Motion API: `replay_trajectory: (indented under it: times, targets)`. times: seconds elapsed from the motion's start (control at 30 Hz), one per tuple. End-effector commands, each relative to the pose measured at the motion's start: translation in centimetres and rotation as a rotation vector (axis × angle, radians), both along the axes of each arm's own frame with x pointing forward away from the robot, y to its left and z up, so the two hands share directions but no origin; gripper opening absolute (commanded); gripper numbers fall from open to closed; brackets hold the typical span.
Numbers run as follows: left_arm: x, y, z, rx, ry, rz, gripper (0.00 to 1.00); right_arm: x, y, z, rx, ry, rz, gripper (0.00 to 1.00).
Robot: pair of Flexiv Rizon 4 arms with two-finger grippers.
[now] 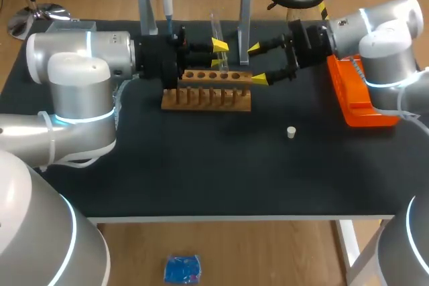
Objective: Invert the test tube, pick up the pipette, mount the tip to pipette, aspirate from beaker and dispense into the tube, eject the tip, return the pipette, and cap with the stopper.
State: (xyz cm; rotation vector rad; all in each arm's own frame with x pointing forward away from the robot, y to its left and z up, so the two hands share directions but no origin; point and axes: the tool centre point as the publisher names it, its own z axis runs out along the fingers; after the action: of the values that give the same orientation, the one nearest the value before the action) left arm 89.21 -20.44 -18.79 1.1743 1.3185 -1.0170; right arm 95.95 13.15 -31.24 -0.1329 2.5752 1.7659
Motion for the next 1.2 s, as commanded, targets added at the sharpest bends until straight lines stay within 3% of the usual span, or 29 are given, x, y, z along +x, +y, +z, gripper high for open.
replay_trajectory:
  times: [0.03, 0.17, 0.23, 0.33, 0.43, 0.53, 0.6, 0.67, 1.2]
  targets:
    - [0.0, 0.0, 0.0, -0.002, -0.003, 0.001, 0.0, 0.1, -0.1, 0.1, -0.003, 0.001, 0.004, 1.0]
    - [0.0, 0.0, 0.0, -0.002, -0.003, 0.001, 0.0, 0.1, -0.1, 0.1, -0.003, 0.001, 0.004, 1.0]
    - [1.0, 0.3, -0.1, 0.013, 0.057, 0.08, 0.0, 0.1, -0.1, 0.1, -0.003, 0.001, 0.004, 1.0]
    - [2.4, 0.7, 0.9, -0.037, 0.139, 0.173, 0.0, 0.1, -0.1, 0.1, -0.003, 0.001, 0.004, 1.0]
    - [3.5, 1.0, 1.6, -0.053, 0.265, 0.243, 0.0, 0.1, -0.1, 0.1, -0.003, 0.001, 0.004, 1.0]
    - [4.2, 1.3, 2.1, -0.087, 0.397, 0.264, 0.0, 0.1, -0.1, 0.1, -0.003, 0.001, 0.004, 1.0]
    - [4.4, 1.2, 2.8, -0.11, 0.454, 0.257, 0.0, 0.1, -0.1, 0.1, -0.003, 0.001, 0.004, 1.0]
    - [4.5, 1.2, 3.6, -0.12, 0.474, 0.26, 0.0, 0.1, -0.1, 0.1, -0.003, 0.001, 0.004, 1.0]
    - [4.5, 1.2, 3.6, -0.12, 0.474, 0.26, 0.0, 0.1, -0.1, 0.1, -0.003, 0.001, 0.004, 1.0]
